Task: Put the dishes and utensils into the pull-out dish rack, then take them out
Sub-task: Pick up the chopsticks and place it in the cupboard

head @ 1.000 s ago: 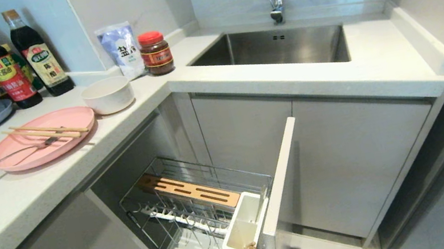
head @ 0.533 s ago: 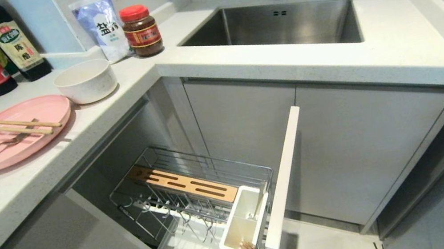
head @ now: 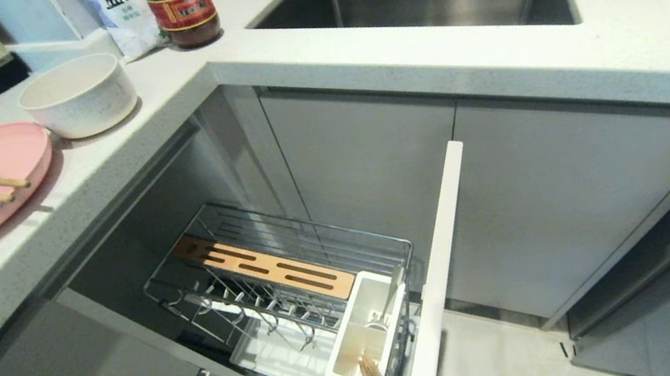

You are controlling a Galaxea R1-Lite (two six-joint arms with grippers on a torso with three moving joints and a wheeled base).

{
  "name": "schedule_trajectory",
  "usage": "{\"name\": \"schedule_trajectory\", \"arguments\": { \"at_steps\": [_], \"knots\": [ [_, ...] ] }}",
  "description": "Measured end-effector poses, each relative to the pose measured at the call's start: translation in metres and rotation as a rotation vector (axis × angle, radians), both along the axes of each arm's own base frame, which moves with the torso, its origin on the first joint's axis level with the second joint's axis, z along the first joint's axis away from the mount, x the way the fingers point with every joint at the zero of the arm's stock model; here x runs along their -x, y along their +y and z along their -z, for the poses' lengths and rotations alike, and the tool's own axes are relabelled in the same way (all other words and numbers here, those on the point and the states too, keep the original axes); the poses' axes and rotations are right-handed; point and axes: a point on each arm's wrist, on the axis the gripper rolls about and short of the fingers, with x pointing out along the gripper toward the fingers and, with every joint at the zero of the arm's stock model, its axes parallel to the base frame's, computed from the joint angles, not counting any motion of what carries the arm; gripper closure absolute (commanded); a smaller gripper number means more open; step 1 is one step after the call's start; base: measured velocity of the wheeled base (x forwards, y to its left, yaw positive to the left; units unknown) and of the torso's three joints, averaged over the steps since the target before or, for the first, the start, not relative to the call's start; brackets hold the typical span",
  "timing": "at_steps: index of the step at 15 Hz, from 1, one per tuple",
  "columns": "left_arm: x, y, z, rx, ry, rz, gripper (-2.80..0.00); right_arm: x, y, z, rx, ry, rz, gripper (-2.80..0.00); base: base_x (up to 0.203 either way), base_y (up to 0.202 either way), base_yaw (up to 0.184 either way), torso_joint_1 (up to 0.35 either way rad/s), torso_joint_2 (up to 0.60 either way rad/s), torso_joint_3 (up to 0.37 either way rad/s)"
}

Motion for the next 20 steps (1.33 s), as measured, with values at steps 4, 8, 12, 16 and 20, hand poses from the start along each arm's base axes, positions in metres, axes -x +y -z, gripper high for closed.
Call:
{"name": "schedule_trajectory", "arguments": {
  "at_steps": [4,8,12,16,20],
  "knots": [
    [-0.001,0.0,0.0,-0.001,-0.013,-0.007,0.0,0.0,0.0,0.0,0.0,0.0,0.0,0.0,0.0,0.0,0.0,0.003,0.0,-0.132],
    [-0.001,0.0,0.0,-0.025,-0.015,-0.007,0.0,0.0,0.0,0.0,0.0,0.0,0.0,0.0,0.0,0.0,0.0,0.002,0.0,-0.007],
    [0.0,0.0,-0.003,-0.066,-0.034,-0.004,0.0,0.0,0.0,0.0,0.0,0.0,0.0,0.0,0.0,0.0,0.0,0.0,0.0,0.0],
    [0.014,0.0,-0.044,-0.07,-0.127,-0.008,0.0,0.0,0.0,0.0,0.0,0.0,0.0,0.0,0.0,0.0,0.0,0.0,0.0,0.0],
    [0.053,-0.001,-0.142,-0.07,-0.293,-0.02,0.0,0.0,0.0,0.0,0.0,0.0,0.0,0.0,0.0,0.0,0.0,0.0,0.0,0.0]
  ]
}}
